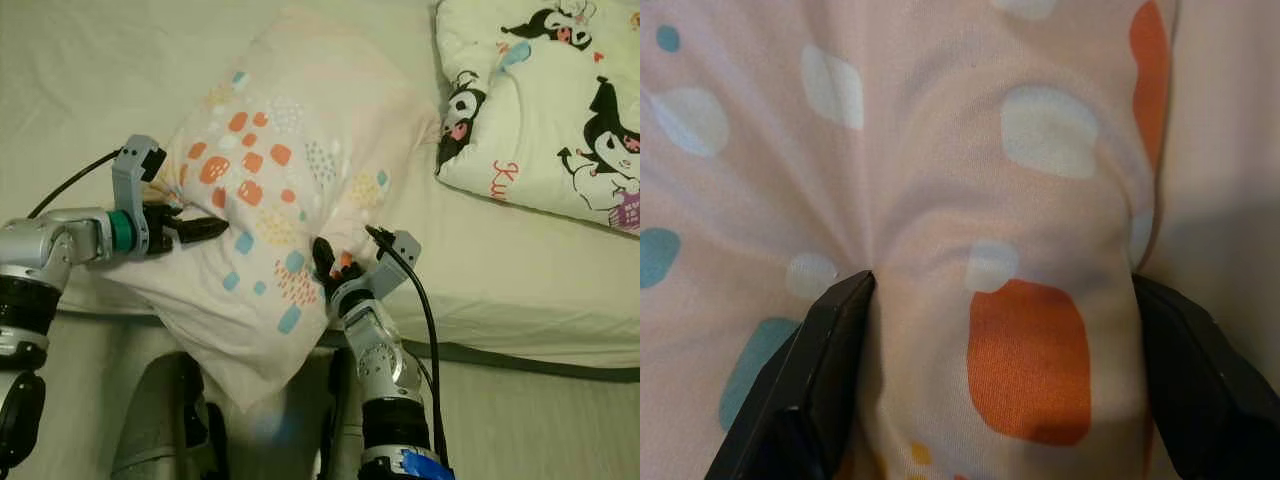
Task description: Clean up the room
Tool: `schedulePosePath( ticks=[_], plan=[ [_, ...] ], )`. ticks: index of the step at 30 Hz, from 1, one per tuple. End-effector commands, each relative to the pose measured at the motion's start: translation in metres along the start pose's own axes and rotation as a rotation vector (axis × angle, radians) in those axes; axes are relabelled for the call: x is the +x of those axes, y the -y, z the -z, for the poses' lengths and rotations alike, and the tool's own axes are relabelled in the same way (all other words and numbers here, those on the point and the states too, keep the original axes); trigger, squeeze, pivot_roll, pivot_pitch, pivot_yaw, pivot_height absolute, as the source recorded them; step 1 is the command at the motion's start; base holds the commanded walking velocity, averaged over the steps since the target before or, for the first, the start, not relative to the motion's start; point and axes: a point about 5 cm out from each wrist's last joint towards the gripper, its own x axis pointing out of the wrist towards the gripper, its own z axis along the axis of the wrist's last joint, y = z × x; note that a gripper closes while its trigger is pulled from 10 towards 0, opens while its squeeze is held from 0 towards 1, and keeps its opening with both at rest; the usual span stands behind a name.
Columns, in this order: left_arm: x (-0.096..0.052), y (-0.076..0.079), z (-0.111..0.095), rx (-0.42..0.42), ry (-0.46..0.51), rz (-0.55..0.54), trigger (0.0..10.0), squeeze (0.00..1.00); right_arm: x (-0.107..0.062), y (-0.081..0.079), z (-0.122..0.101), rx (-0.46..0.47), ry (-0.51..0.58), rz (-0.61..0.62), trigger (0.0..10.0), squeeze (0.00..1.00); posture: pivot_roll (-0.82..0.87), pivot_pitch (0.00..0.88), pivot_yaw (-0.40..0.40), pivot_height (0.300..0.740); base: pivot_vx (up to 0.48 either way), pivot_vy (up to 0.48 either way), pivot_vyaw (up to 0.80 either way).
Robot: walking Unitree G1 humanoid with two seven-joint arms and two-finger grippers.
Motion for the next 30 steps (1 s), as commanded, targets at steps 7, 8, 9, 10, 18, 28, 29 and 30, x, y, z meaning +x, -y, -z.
schedulePosePath(
  ticks=[7,8,9,10,18,28,29,30],
  plan=[
    [0.006,0.008,-0.002,-0.039,0.017,0.048,10.0,0.00,0.016,-0.005,0.007,0.097,-0.085,-0.100,0.0,0.00,-0.03,0.206,0.012,0.590,0.000,0.000,0.00],
    [0.006,0.009,-0.004,-0.044,0.027,0.054,10.0,0.00,0.020,-0.011,0.004,0.108,-0.093,-0.146,0.0,0.00,-0.03,0.205,0.012,0.590,0.000,0.000,0.00],
    [0.005,0.010,-0.005,-0.047,0.036,0.062,10.0,0.00,0.022,-0.015,0.002,0.109,-0.107,-0.180,0.0,0.00,-0.03,0.205,0.012,0.590,0.000,0.000,0.00],
    [0.005,0.010,-0.005,-0.047,0.036,0.062,10.0,0.00,0.022,-0.015,0.002,0.109,-0.107,-0.180,0.0,0.00,-0.03,0.205,0.012,0.590,0.000,0.000,0.00],
    [-0.002,0.016,-0.012,-0.059,0.077,0.089,10.0,0.00,0.023,-0.039,-0.006,0.071,-0.142,-0.386,0.0,0.00,-0.02,0.207,0.009,0.590,0.000,0.000,0.00],
    [-0.019,0.010,-0.039,-0.100,0.253,0.055,10.0,0.00,0.016,-0.049,-0.007,0.096,-0.151,-0.507,0.0,0.00,-0.03,0.211,0.007,0.590,0.000,0.000,0.00],
    [-0.024,0.006,-0.053,-0.082,0.320,0.005,10.0,0.00,0.015,-0.047,-0.005,0.097,-0.155,-0.506,0.0,0.00,-0.03,0.210,0.005,0.590,0.000,0.000,0.00],
    [-0.026,0.004,-0.064,-0.061,0.362,-0.023,10.0,0.00,0.013,-0.044,-0.003,0.098,-0.160,-0.499,0.0,0.00,-0.03,0.210,0.005,0.590,0.000,0.000,0.00]
  ],
)
